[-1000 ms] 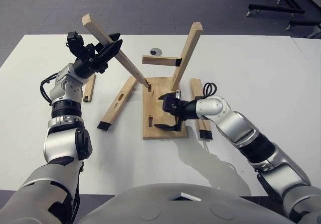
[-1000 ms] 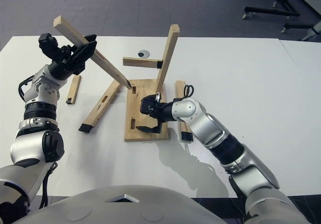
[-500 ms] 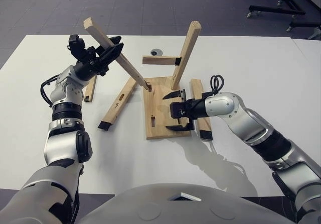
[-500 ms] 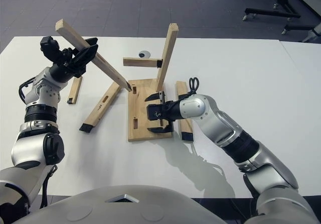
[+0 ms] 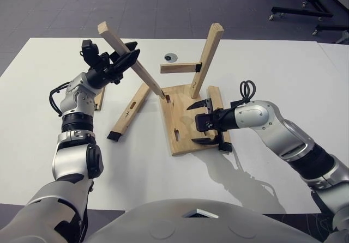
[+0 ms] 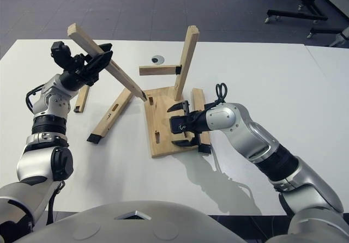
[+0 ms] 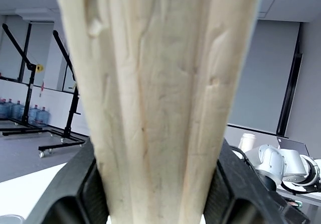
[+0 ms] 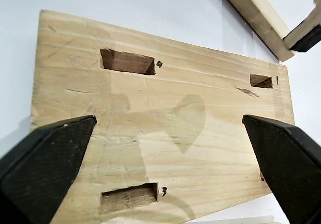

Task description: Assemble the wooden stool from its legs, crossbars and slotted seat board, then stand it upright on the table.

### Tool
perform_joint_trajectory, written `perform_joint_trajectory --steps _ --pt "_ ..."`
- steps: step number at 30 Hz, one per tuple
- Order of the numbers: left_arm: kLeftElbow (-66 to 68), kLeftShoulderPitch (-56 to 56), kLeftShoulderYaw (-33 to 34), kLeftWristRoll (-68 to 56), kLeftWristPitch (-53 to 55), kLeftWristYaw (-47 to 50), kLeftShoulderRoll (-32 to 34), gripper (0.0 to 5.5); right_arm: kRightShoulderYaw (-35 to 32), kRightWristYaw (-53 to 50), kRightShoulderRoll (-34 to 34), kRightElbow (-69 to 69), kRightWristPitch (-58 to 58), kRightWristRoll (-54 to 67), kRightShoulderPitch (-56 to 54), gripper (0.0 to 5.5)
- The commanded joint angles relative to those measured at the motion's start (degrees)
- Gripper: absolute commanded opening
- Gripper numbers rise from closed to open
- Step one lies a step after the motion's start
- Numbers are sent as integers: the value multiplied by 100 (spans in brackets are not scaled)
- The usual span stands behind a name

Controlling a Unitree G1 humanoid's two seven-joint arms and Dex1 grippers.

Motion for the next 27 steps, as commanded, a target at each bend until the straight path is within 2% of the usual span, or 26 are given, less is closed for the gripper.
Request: perform_joint_trajectory --steps 1,27 --pt "114 -163 -106 108 -95 -37 -18 209 411 415 -290 238 119 -263 561 538" --pt "200 -190 -208 174 -131 -98 -137 209 375 660 -642 727 -522 -605 478 538"
